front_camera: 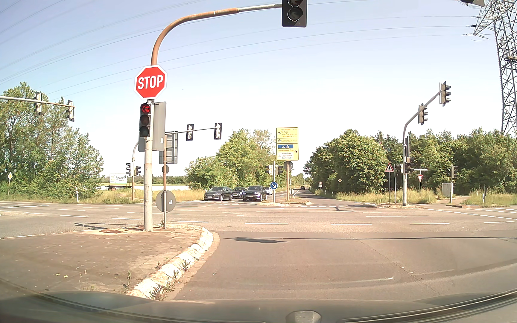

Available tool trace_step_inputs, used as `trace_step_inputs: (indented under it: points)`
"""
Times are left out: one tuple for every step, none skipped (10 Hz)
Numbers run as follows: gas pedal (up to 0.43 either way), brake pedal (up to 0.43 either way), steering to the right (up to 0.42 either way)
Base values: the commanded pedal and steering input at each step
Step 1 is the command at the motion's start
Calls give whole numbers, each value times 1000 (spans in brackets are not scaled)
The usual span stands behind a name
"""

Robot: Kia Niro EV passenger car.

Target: Follow the waypoints while adhering to traffic rules and regulations

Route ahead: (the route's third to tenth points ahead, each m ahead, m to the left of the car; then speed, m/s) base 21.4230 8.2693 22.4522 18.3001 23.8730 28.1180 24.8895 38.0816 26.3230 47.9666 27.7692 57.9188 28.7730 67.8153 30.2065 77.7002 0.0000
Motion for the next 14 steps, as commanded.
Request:
trace_step_inputs:
  points:
    - [0, 268, 1]
    - [0, 262, 0]
    - [0, 262, 0]
    - [0, 262, 1]
    - [0, 262, 0]
    - [0, 262, 0]
    - [0, 262, 0]
    - [0, 262, 0]
    - [0, 262, 0]
    - [0, 262, 1]
    - [0, 262, 1]
    - [0, 262, 0]
    - [0, 262, 1]
    - [0, 262, 1]
